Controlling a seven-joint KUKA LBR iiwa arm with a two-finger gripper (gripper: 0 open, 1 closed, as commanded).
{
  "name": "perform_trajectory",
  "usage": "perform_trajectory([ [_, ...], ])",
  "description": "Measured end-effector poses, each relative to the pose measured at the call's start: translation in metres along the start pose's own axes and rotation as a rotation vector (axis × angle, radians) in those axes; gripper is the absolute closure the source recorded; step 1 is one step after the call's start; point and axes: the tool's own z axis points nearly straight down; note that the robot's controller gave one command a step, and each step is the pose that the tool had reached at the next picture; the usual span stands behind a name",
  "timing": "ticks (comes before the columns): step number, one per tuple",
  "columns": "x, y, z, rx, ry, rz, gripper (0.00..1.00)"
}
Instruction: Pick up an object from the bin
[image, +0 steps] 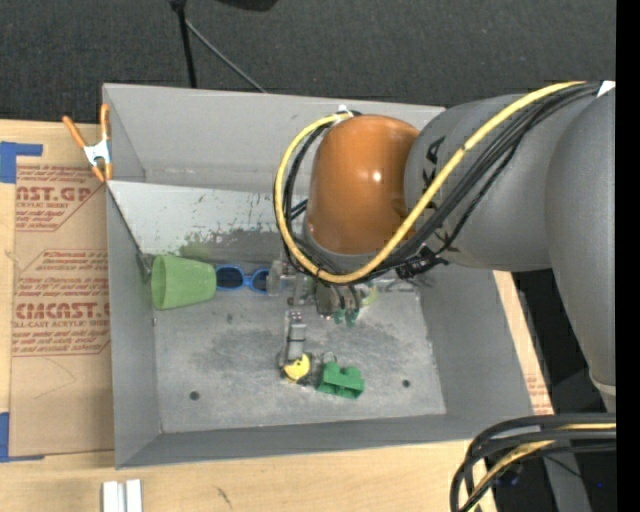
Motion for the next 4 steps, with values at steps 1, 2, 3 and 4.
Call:
perform_trajectory([
  [1, 0.03, -0.042, 0.064, 0.005, 0.01, -0.043, 0.0],
  [2, 0.036, -0.072, 0.119, 0.004, 0.007, -0.061, 0.0],
  [3, 0.034, -0.07, 0.116, 0.002, 0.001, -0.062, 1.0],
  [4, 0.005, -0.034, -0.024, 0.0, -0.009, -0.086, 1.0],
])
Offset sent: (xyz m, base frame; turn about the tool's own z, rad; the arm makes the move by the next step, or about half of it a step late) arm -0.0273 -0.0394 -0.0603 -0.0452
